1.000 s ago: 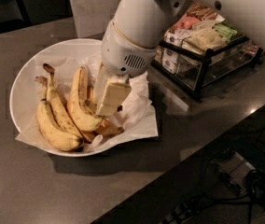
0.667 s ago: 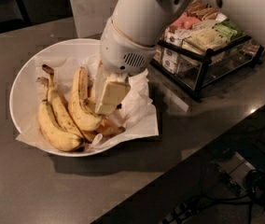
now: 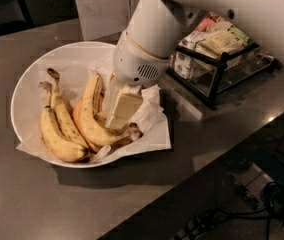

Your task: Pick banana from white bowl

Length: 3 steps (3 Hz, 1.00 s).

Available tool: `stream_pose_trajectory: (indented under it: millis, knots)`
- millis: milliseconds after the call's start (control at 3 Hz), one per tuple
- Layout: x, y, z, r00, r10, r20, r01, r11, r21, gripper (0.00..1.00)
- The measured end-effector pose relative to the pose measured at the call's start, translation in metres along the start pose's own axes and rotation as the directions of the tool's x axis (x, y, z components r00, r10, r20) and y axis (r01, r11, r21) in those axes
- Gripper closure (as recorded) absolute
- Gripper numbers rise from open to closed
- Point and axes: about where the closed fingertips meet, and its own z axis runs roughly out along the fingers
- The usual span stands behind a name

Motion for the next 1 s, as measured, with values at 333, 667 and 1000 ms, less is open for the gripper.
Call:
stream_pose_trajectory:
  millis: [333, 667, 1000]
  knots:
    - [0.0000, 0.0000, 0.0000, 1.000, 0.000, 0.000, 0.000, 1.0000, 0.000, 1.00]
    - [0.0000, 0.0000, 0.0000, 1.000, 0.000, 0.000, 0.000, 1.0000, 0.000, 0.81]
    - [-0.0001, -0.0005, 0.0001, 1.000, 0.000, 0.000, 0.000, 1.0000, 0.001, 0.59]
